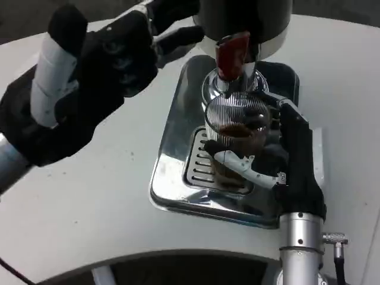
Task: Grasp the cup under the faucet to collect the drink, then remove the cup.
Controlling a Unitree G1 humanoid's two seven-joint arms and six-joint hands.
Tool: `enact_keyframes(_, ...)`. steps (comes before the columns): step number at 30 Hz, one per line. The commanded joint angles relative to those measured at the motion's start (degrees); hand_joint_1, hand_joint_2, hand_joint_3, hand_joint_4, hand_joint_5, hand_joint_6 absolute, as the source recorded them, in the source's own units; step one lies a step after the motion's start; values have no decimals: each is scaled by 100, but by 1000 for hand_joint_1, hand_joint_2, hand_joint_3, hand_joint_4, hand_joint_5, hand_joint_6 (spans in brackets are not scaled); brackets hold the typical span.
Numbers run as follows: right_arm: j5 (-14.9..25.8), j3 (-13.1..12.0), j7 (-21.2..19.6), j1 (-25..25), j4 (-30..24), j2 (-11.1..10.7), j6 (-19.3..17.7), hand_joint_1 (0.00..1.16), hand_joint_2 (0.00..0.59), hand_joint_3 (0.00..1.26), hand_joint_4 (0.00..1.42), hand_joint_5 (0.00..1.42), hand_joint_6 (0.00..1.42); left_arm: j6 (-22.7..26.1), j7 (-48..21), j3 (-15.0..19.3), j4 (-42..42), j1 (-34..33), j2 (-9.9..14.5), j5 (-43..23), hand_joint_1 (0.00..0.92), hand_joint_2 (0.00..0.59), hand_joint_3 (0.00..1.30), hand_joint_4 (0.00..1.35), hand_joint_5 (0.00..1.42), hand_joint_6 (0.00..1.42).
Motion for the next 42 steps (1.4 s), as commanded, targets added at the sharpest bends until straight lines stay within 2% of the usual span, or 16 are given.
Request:
enact_keyframes(1,21,26,93,247,-344,35,1,998,144,693,757,892,835,-77,48,326,-324,479,171,-58,0,58,116,0,75,0)
enact_keyframes(5,56,50,271,442,-742,51,37,999,144,697,761,892,837,-238,38,552,-512,845,261,59,0,59,131,10,85,6)
enact_keyframes(13,163,109,724,847,-1566,82,211,993,143,697,764,892,838,-635,-84,762,-735,1449,391,233,0,56,131,11,87,9)
enact_keyframes(21,238,160,1088,1149,-2157,93,353,989,142,698,773,902,838,-1005,-474,909,-754,1943,602,275,0,56,136,12,88,8)
enact_keyframes(31,276,304,1500,1511,-2883,51,488,988,142,698,773,903,838,-1856,-858,1166,-730,2522,746,578,0,57,142,12,88,0)
enact_keyframes(38,311,355,1709,1776,-3365,53,622,988,142,698,773,903,838,-2754,-936,1379,-749,2849,683,877,0,56,143,12,88,3)
enact_keyframes(42,322,350,1792,1902,-3568,43,691,988,142,698,773,903,838,-2945,-889,1385,-715,2924,727,885,0,60,143,12,88,6)
